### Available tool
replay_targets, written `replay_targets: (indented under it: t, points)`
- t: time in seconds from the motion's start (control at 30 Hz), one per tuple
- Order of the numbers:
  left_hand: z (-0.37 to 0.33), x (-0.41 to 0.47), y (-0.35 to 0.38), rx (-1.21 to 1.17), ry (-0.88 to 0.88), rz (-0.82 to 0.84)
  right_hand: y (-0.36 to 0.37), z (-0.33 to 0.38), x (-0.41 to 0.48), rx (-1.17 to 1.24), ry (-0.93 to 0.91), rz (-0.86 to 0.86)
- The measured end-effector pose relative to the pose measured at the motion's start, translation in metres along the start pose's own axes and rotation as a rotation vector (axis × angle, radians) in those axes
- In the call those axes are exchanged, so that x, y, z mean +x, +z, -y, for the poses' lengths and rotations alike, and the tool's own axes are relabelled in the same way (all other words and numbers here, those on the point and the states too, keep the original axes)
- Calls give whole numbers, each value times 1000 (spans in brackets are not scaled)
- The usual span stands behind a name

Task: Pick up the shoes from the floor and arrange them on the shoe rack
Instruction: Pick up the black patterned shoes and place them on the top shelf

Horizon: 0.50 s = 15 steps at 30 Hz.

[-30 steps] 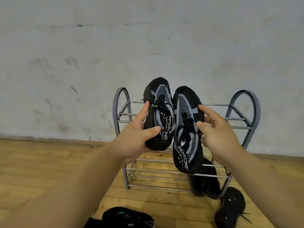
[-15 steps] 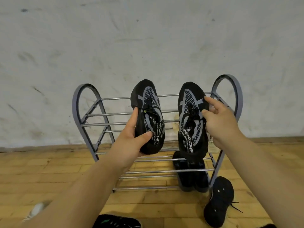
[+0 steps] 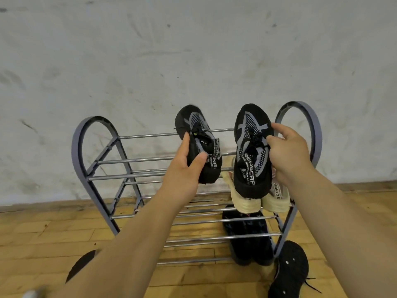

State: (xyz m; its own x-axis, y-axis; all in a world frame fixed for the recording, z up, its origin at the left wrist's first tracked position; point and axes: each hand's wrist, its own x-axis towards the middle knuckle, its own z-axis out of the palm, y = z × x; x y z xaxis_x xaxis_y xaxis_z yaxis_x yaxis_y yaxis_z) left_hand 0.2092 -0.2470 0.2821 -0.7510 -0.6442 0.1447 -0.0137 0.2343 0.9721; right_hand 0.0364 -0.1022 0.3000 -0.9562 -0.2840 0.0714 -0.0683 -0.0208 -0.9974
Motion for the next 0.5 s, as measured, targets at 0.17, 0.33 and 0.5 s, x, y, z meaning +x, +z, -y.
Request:
replay_targets:
  t: [0.17, 0.33, 0.5]
  points:
    - [9, 6, -6, 330, -17, -93, 3, -2, 3, 40, 37, -8]
    - [24, 5, -21, 691, 3, -166, 9, -3, 8, 75, 70, -45]
    - [30, -3, -19, 576, 42, -42, 29, 0, 12, 182, 102, -67]
